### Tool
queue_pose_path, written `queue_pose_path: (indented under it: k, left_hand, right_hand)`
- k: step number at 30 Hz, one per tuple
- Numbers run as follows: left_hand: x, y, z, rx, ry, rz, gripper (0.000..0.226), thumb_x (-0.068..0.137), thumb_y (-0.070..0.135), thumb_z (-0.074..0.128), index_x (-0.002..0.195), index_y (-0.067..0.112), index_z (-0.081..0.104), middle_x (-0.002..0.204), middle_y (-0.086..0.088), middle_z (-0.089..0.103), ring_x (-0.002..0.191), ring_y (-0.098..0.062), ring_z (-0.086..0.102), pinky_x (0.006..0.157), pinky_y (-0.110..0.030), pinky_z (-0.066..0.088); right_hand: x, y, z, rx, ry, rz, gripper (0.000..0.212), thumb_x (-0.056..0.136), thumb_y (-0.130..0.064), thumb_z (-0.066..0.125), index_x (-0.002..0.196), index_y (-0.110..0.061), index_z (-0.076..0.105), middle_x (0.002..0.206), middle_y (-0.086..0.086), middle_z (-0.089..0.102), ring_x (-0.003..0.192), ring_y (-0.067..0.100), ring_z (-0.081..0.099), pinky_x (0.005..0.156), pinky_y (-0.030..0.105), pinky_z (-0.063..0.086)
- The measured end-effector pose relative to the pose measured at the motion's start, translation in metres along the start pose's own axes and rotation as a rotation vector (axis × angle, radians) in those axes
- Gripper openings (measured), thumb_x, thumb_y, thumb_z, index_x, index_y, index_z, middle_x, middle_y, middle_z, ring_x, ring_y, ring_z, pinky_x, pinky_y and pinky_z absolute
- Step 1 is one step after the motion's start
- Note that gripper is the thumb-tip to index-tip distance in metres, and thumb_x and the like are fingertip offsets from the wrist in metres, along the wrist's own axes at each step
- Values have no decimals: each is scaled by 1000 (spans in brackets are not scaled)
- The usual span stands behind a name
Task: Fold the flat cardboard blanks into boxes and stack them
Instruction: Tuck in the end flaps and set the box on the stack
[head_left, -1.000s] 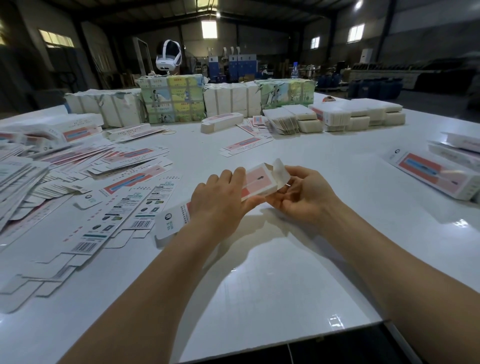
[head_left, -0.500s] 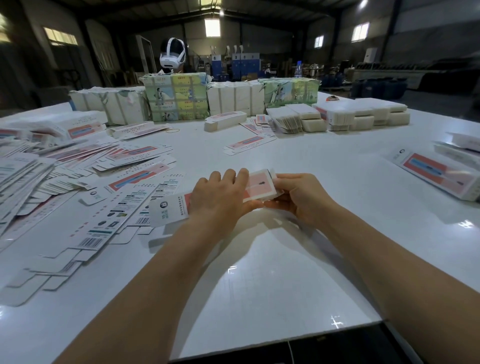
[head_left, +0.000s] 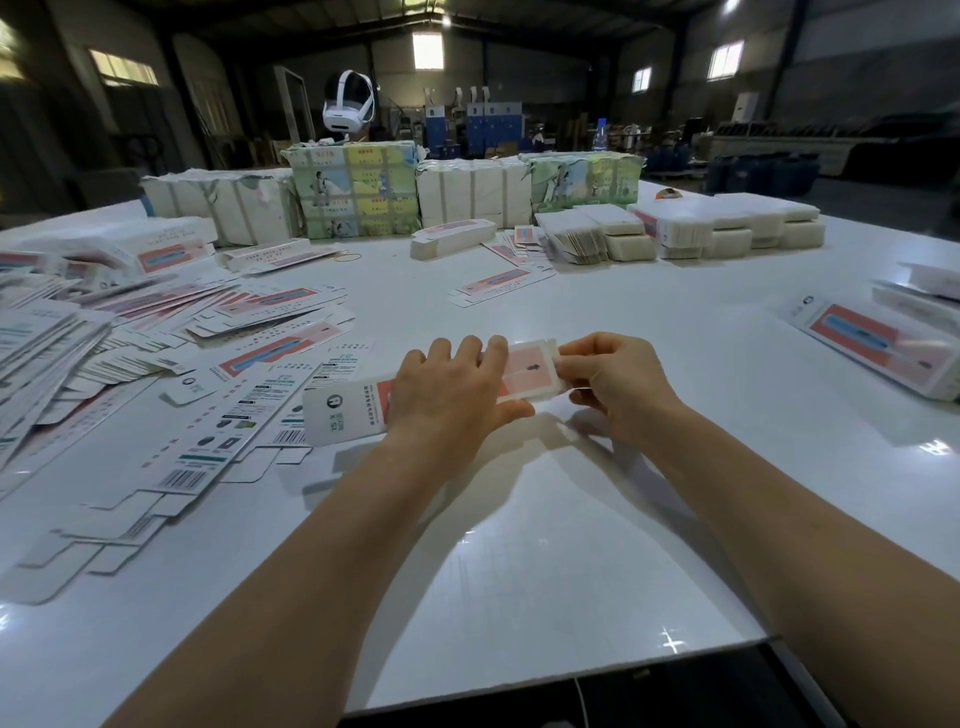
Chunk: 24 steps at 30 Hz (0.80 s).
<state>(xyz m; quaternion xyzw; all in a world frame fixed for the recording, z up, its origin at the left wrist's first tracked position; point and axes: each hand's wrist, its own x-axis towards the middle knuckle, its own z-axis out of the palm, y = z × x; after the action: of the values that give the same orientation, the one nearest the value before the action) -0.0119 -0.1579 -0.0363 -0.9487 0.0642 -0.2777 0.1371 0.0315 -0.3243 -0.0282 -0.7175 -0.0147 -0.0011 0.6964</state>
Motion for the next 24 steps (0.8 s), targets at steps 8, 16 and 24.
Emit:
queue_pose_path:
  k: [8, 16, 24]
  left_hand:
    - [0, 4, 0, -18, -14, -43, 74, 87, 69, 32, 140, 18, 26, 124, -4, 51, 107, -27, 50, 81, -36, 40]
    - [-3, 6, -1, -6, -13, -68, 72, 86, 70, 31, 137, 18, 30, 121, -4, 53, 104, -27, 52, 78, -36, 40]
    - [-2, 8, -1, -18, -37, -84, 73, 86, 70, 30, 136, 17, 33, 120, -4, 54, 101, -26, 53, 76, -35, 42]
  right_hand:
    - [-4, 1, 4, 11, 38, -98, 20, 78, -1, 69, 65, -17, 70, 58, -4, 69, 52, 6, 61, 53, 20, 47]
    - [-11, 1, 9, -149, 73, -227, 29, 77, 4, 64, 66, -22, 71, 62, -6, 68, 61, 11, 60, 56, 20, 47]
    - [-14, 1, 12, -312, 170, -347, 18, 79, -2, 66, 86, -19, 70, 75, -3, 67, 73, 17, 63, 77, 34, 56]
